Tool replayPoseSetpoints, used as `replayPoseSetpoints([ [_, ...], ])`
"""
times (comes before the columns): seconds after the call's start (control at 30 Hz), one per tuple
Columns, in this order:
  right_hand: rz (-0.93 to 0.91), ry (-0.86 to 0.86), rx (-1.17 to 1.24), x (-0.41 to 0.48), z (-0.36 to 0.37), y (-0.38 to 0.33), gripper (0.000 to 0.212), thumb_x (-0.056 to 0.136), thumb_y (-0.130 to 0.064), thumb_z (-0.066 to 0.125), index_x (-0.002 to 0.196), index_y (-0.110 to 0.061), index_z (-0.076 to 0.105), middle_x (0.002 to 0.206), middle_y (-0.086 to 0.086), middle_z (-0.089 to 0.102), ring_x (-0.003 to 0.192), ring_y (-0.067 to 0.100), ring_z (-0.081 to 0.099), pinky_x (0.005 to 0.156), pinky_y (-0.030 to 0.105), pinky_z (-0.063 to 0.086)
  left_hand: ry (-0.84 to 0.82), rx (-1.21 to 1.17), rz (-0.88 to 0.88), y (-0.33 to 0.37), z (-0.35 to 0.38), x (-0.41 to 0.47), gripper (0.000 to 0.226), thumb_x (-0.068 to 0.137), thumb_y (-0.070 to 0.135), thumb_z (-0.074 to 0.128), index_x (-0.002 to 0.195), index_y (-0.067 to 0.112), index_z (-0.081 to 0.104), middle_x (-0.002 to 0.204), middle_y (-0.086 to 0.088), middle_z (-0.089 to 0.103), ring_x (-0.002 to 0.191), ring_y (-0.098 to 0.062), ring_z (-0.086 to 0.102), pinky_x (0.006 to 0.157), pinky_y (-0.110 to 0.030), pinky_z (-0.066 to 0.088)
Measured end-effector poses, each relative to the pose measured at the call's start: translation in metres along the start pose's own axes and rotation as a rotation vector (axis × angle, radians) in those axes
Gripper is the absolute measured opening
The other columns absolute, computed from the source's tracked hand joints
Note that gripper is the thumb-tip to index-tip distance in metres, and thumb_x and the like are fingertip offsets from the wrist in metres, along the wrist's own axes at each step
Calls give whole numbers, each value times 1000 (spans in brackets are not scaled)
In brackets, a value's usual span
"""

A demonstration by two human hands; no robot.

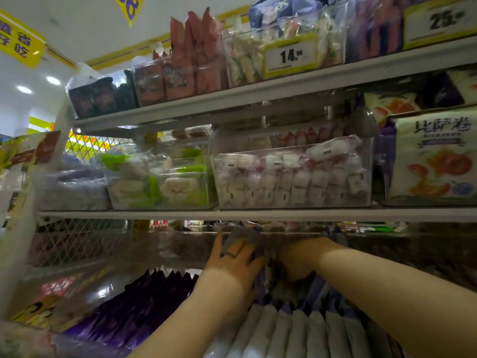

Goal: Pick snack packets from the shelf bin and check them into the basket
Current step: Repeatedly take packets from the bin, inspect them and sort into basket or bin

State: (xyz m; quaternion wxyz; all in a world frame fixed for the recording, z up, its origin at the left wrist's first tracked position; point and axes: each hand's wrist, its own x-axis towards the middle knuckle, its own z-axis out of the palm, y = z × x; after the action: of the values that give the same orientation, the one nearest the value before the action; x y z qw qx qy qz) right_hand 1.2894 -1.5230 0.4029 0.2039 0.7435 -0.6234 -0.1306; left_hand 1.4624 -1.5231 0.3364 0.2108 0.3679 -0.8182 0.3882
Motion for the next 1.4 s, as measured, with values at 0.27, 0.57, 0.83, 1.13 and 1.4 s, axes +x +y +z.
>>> replayPoseSetpoints([
  [0.27, 9, -57, 133, 32, -5, 19, 66, 83, -46, 69, 140, -24, 44, 142, 7, 45, 125, 27, 45, 90, 25, 35, -218, -86, 13, -19, 20, 32, 78, 84, 59, 59, 149, 43, 19, 161, -2, 19, 150, -26, 1, 107, -64, -20],
  [0.57, 78, 76, 231, 47, 15, 30, 50, 86, -29, 69, 131, -14, 52, 131, 12, 54, 114, 27, 54, 97, 30, 44, -186, -143, -29, -17, 21, 34, 87, 78, 60, 65, 149, 37, 22, 160, 1, 19, 149, -24, 4, 114, -60, -10],
  [0.83, 138, 257, 272, 43, 13, 22, 36, 94, -13, 54, 128, -1, 53, 126, 19, 58, 116, 30, 57, 97, 34, 46, -202, -138, -70, -14, 17, 31, 89, 80, 60, 63, 151, 36, 15, 160, 2, 17, 150, -22, 2, 115, -61, -9],
  [1.13, 158, 198, 298, 35, 7, 24, 32, 97, -7, 48, 127, 2, 53, 128, 20, 57, 115, 30, 56, 94, 31, 44, -197, -151, -100, -13, 16, 28, 88, 82, 61, 60, 151, 28, 16, 161, 0, 16, 150, -21, 2, 114, -55, -13],
  [1.4, 270, 335, 401, 37, 1, 24, 21, 99, -6, 37, 98, 1, 57, 102, 19, 57, 93, 27, 57, 80, 28, 40, -244, -142, -66, -16, 19, 27, 87, 85, 64, 53, 153, 31, 10, 161, 1, 15, 149, -19, 3, 116, -60, -9],
])
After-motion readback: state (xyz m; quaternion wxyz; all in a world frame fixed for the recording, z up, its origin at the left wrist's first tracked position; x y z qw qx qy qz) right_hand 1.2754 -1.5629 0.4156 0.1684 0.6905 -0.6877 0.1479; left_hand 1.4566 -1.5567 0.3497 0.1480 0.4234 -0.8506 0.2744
